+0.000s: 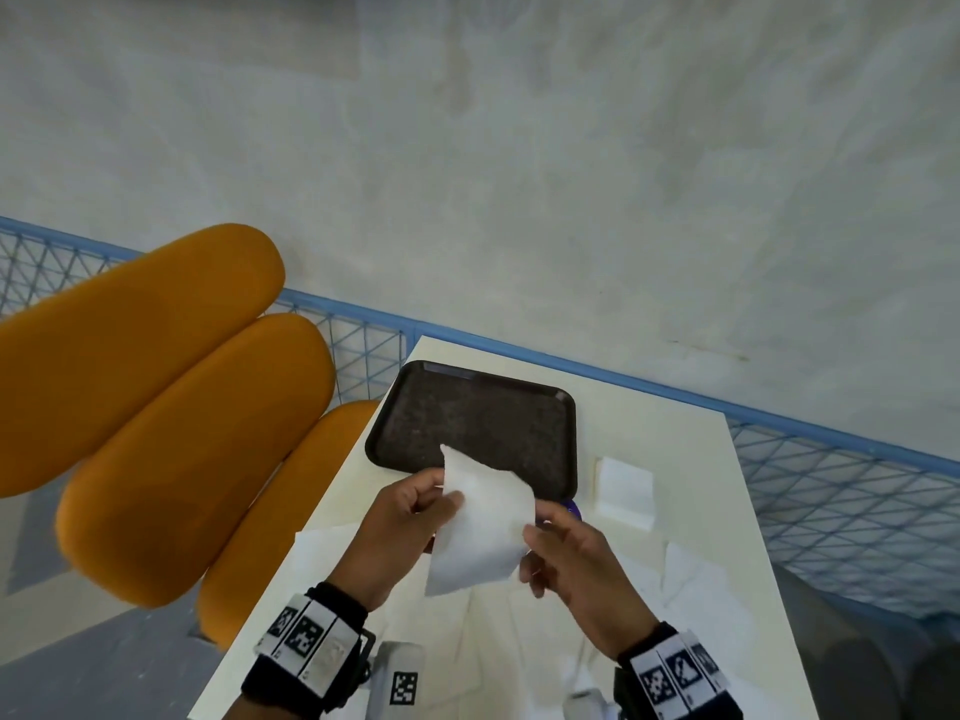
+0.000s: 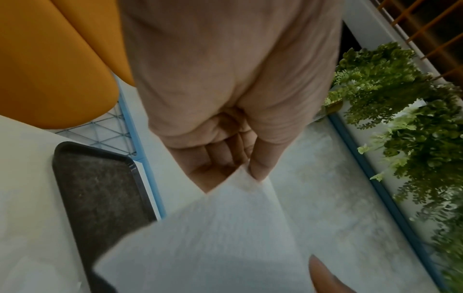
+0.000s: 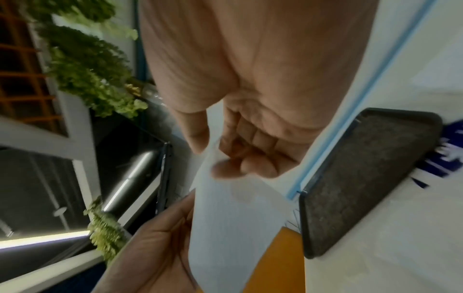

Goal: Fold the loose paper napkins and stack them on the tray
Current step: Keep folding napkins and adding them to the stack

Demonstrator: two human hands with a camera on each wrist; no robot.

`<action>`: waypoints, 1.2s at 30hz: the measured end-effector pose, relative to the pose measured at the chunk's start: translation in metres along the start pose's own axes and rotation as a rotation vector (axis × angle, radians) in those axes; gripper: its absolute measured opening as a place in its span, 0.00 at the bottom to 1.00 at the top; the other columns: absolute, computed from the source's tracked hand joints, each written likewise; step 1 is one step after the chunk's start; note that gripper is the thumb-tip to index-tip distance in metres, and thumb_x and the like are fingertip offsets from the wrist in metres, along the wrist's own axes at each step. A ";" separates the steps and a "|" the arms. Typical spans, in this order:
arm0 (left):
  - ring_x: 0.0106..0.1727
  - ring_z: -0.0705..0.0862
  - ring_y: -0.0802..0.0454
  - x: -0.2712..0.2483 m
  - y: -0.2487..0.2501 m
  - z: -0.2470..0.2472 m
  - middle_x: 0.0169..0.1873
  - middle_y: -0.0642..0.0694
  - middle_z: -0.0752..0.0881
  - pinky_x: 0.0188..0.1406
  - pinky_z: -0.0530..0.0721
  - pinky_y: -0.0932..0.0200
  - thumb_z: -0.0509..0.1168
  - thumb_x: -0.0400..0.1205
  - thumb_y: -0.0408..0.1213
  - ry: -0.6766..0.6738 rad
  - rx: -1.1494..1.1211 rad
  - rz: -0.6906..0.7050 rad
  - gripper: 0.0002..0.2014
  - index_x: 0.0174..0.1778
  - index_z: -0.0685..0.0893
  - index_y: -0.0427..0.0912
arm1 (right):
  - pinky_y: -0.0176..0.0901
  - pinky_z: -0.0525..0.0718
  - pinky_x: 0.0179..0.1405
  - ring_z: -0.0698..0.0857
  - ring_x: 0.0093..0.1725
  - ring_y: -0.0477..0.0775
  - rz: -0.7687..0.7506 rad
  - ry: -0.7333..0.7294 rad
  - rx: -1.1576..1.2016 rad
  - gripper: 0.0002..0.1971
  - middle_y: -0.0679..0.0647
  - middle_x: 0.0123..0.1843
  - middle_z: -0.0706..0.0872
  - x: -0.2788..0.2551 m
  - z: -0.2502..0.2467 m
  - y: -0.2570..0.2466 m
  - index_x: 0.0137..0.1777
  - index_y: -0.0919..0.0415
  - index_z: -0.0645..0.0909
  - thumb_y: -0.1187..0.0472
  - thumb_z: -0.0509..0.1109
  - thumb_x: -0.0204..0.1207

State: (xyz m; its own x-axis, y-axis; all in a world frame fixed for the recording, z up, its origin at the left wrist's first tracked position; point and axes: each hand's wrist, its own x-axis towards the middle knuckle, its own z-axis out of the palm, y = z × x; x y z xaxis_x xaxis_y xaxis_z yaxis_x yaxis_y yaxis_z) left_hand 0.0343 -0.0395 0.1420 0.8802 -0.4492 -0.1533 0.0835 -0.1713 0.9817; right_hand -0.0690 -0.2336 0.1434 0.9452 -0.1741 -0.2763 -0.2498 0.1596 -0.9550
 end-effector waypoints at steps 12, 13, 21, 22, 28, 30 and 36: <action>0.56 0.91 0.52 0.003 0.015 -0.003 0.55 0.54 0.92 0.56 0.91 0.44 0.67 0.86 0.38 -0.041 -0.038 0.033 0.10 0.63 0.86 0.51 | 0.42 0.70 0.28 0.75 0.28 0.49 -0.181 0.112 -0.138 0.05 0.51 0.29 0.81 0.016 0.003 -0.030 0.54 0.61 0.87 0.65 0.70 0.83; 0.56 0.91 0.51 0.003 0.016 -0.004 0.55 0.52 0.92 0.56 0.91 0.44 0.66 0.87 0.37 -0.040 -0.044 0.032 0.10 0.63 0.86 0.49 | 0.42 0.71 0.28 0.75 0.29 0.49 -0.185 0.111 -0.142 0.06 0.51 0.31 0.82 0.016 0.003 -0.032 0.55 0.60 0.87 0.65 0.70 0.83; 0.57 0.90 0.46 -0.001 0.020 -0.004 0.55 0.49 0.91 0.50 0.91 0.50 0.62 0.89 0.40 -0.039 -0.100 0.070 0.11 0.64 0.86 0.51 | 0.39 0.77 0.33 0.78 0.34 0.50 -0.230 0.101 -0.128 0.09 0.54 0.39 0.87 0.015 0.001 -0.033 0.54 0.62 0.88 0.69 0.66 0.84; 0.57 0.90 0.46 -0.002 0.022 -0.004 0.56 0.49 0.91 0.49 0.91 0.52 0.62 0.89 0.41 -0.049 -0.120 0.076 0.11 0.64 0.86 0.51 | 0.37 0.77 0.33 0.78 0.33 0.50 -0.229 0.110 -0.112 0.08 0.53 0.36 0.86 0.014 0.001 -0.034 0.51 0.63 0.88 0.70 0.66 0.83; 0.57 0.90 0.47 -0.006 0.024 -0.002 0.56 0.51 0.91 0.48 0.91 0.55 0.58 0.91 0.40 -0.071 -0.177 0.064 0.13 0.67 0.84 0.53 | 0.39 0.77 0.32 0.77 0.32 0.52 -0.279 0.084 -0.119 0.14 0.61 0.39 0.87 0.013 0.001 -0.034 0.48 0.64 0.87 0.75 0.60 0.84; 0.56 0.89 0.41 -0.007 0.023 -0.003 0.55 0.46 0.90 0.45 0.90 0.56 0.56 0.91 0.40 -0.040 -0.221 0.032 0.12 0.63 0.84 0.49 | 0.40 0.76 0.32 0.77 0.32 0.51 -0.303 0.094 -0.115 0.18 0.59 0.40 0.86 0.013 0.000 -0.032 0.44 0.60 0.88 0.76 0.58 0.83; 0.58 0.88 0.45 -0.010 0.029 -0.001 0.56 0.48 0.90 0.54 0.89 0.50 0.58 0.88 0.55 -0.048 -0.243 -0.162 0.15 0.63 0.84 0.55 | 0.36 0.78 0.33 0.77 0.33 0.50 -0.370 0.107 -0.216 0.25 0.49 0.38 0.87 0.008 -0.001 -0.032 0.40 0.52 0.91 0.77 0.58 0.83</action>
State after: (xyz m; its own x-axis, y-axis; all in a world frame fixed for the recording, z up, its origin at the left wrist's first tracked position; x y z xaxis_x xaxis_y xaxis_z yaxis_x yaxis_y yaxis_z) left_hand 0.0286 -0.0389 0.1726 0.8237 -0.4749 -0.3098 0.3358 -0.0316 0.9414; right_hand -0.0539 -0.2406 0.1716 0.9550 -0.2824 0.0903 0.0530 -0.1369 -0.9892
